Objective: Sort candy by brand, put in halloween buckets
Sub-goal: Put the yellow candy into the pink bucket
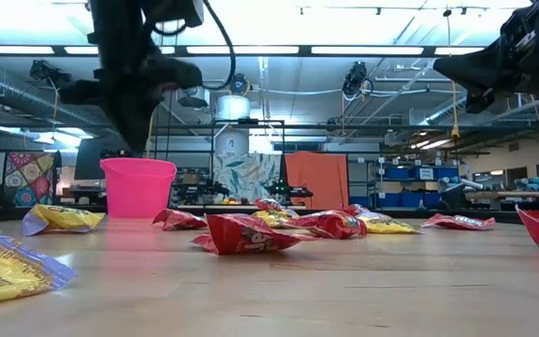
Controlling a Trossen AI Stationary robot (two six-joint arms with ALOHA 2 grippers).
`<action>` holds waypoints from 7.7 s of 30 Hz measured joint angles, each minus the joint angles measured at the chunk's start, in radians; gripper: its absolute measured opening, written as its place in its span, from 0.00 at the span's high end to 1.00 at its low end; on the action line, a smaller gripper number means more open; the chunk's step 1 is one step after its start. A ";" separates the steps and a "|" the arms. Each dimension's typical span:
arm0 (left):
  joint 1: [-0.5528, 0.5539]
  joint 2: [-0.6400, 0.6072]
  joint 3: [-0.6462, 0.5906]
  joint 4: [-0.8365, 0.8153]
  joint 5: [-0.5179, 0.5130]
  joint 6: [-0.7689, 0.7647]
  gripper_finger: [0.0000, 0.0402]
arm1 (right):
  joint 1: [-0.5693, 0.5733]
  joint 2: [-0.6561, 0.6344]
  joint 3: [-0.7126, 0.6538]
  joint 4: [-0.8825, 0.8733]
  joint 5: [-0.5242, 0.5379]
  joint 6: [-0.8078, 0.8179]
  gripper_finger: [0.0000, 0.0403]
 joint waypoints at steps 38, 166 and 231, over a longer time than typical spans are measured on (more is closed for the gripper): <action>-0.079 0.154 -0.047 -0.008 0.269 0.270 0.51 | 0.000 0.000 0.000 -0.001 0.001 -0.004 0.94; 1.081 0.092 0.196 0.045 -0.016 1.106 0.78 | 0.000 0.000 0.000 0.045 0.012 0.042 0.94; 0.286 0.679 0.740 -0.186 0.015 0.779 0.61 | 0.000 0.000 0.000 0.038 -0.002 0.045 0.94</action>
